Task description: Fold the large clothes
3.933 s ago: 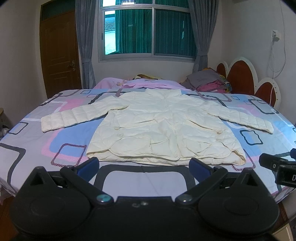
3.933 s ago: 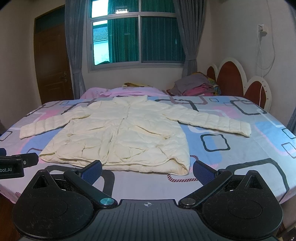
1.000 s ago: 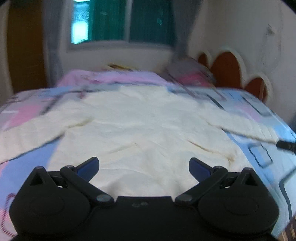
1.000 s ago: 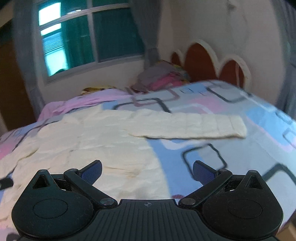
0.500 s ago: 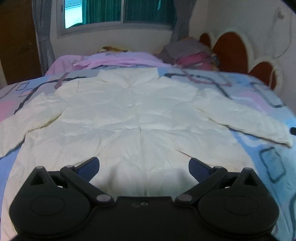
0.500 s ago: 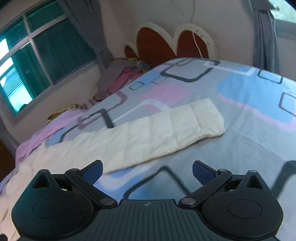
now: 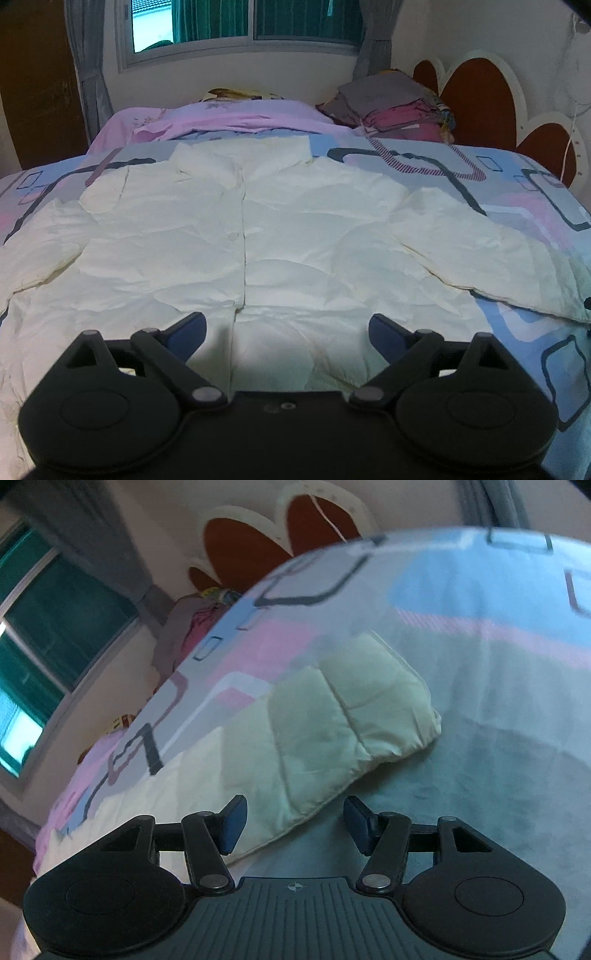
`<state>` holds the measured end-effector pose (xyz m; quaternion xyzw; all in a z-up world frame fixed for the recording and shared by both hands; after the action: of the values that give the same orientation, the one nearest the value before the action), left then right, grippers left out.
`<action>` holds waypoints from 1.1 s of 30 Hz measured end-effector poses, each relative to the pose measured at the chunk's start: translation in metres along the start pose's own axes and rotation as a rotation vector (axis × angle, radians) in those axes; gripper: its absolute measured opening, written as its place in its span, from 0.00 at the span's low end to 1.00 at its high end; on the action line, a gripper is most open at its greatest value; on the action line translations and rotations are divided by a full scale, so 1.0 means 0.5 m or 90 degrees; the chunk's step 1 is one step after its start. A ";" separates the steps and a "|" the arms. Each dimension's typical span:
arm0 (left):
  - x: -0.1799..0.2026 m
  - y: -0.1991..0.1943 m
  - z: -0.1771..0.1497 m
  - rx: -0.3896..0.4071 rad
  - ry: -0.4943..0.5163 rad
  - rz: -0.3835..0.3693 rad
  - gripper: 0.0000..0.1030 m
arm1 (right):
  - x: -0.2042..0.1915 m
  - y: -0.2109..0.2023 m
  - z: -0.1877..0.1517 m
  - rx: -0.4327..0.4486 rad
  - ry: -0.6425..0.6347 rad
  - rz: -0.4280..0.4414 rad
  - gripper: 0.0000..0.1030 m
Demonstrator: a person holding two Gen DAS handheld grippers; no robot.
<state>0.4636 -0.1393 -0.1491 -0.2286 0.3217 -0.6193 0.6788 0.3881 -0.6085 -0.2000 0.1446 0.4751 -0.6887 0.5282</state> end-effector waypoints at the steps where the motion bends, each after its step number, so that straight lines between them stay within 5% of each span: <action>1: 0.001 0.004 0.004 0.000 0.000 0.004 0.92 | 0.007 0.002 0.006 0.007 0.010 0.005 0.49; 2: 0.001 0.007 0.008 0.001 0.000 0.007 0.92 | 0.013 0.006 0.012 0.009 0.015 0.005 0.34; 8: -0.011 0.022 0.035 0.008 -0.010 0.035 0.92 | 0.015 0.020 0.039 0.016 -0.014 -0.016 0.06; 18: -0.113 0.031 0.043 0.024 -0.034 0.043 0.92 | -0.266 0.038 0.042 0.048 -0.290 0.048 0.03; 24: -0.189 0.060 0.051 0.027 -0.052 0.030 0.85 | -0.486 0.060 -0.109 0.004 -0.447 0.138 0.03; 33: -0.352 0.075 0.027 0.018 -0.090 0.021 0.84 | -0.716 0.158 -0.483 -0.160 -0.584 0.255 0.03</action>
<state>0.4946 0.0382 -0.1394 -0.2567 0.2675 -0.5948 0.7133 0.5267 -0.2013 -0.1111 -0.1486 0.2368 -0.5042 0.8171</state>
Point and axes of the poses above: each gripper's, at about its wrist camera, not at the fingertips, and y roughly the way its jaws point, x to its right, z to its top, the point moved 9 cm from there along y, roughly the way its jaws point, and after that the axes turned 13 degrees about z, right-handed, at the moved point
